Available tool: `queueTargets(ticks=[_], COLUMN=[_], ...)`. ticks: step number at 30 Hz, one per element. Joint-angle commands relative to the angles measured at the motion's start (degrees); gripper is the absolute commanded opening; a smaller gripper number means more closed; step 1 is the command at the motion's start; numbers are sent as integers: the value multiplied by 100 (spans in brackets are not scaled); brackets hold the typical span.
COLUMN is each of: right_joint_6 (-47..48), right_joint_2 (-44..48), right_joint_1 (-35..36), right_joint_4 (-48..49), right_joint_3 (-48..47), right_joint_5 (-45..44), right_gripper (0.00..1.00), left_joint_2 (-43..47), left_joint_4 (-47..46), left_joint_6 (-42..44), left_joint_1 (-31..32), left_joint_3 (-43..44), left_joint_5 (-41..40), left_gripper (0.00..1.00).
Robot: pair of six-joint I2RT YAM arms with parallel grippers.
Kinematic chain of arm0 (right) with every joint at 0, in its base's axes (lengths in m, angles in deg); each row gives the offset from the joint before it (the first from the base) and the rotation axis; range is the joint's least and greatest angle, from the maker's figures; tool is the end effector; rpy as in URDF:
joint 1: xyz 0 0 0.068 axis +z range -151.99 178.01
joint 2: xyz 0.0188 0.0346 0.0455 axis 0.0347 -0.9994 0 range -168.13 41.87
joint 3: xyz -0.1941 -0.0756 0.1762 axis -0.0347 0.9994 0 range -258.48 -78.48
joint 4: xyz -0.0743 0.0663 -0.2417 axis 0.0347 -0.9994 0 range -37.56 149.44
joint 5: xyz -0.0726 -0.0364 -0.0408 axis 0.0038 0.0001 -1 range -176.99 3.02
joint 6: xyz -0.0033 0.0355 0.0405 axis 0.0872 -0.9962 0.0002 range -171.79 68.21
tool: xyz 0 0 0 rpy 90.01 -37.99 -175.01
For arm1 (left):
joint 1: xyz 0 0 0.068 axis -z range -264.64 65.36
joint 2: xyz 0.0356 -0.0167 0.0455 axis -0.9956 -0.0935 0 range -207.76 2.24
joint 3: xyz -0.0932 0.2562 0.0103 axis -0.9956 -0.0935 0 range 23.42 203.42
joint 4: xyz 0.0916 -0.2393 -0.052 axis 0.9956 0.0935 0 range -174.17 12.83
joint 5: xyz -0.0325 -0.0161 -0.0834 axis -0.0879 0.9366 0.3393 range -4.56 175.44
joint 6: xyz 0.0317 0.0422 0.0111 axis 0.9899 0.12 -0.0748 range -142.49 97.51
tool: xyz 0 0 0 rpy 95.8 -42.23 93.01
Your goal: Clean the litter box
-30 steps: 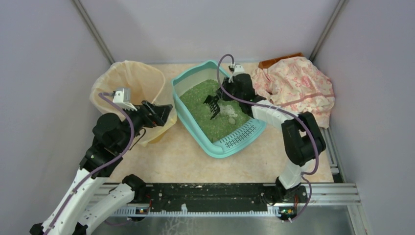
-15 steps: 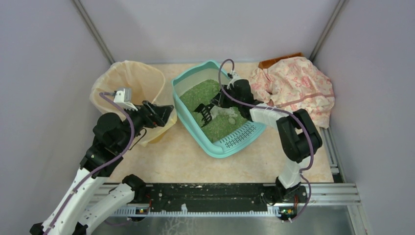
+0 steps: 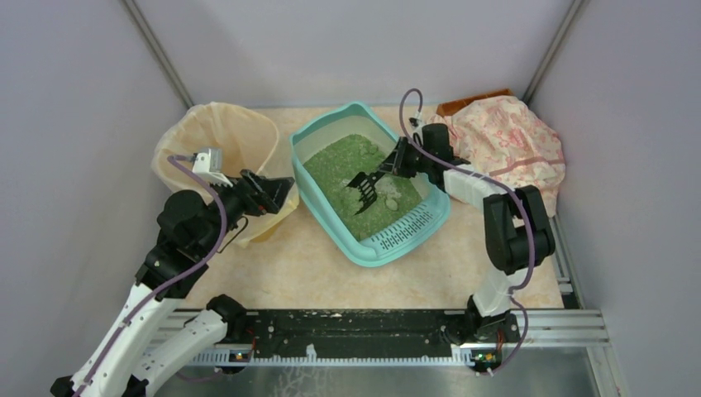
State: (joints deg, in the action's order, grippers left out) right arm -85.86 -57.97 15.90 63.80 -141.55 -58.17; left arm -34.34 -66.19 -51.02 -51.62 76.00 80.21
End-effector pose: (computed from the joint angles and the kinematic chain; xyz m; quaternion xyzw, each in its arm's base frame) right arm 0.3621 0.1350 0.2187 0.0008 0.8571 0.4004 0.3239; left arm 0.1161 -0.0715 0.3922 -0.0036 0.7192 -0.3269 0.6131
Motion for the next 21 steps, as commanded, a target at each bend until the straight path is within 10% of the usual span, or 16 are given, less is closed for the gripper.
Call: queueTargets(ticks=[1, 21], right_joint_6=[44, -255], right_joint_2=[607, 1130], right_joint_1=[-250, -788], right_joint_4=[93, 688], right_joint_3=[-274, 219], right_joint_5=[177, 165], right_gripper=[0, 0], left_joint_2=[32, -91], left_joint_4=[-195, -283], left_joint_6=[-11, -57], left_joint_1=[14, 11], left_joint_3=[52, -12], left_joint_5=[92, 192], left_gripper=[98, 98])
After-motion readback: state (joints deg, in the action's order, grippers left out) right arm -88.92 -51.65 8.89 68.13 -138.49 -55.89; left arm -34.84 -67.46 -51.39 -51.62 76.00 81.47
